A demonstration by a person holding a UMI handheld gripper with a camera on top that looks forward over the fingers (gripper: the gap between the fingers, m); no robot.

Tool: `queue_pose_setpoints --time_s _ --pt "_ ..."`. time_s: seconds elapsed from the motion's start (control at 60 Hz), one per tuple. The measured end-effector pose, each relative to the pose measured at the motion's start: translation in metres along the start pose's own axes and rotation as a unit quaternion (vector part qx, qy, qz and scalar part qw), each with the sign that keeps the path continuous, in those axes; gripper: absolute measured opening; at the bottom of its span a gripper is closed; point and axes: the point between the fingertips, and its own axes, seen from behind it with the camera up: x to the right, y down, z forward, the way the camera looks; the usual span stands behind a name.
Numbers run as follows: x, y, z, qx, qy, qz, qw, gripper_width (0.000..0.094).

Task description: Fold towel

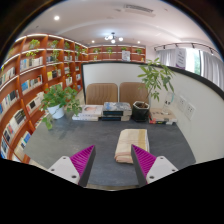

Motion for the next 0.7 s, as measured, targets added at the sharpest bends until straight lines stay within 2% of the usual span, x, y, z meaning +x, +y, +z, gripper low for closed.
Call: queue_pose_setpoints --time_s 0.267,0.7 --pt "-0.054 0.006 -0.063 0.024 -0.009 0.013 1.000 0.0714" --pt "-0.082 0.033 -0.098 0.013 -0.010 0.010 1.000 0.0712"
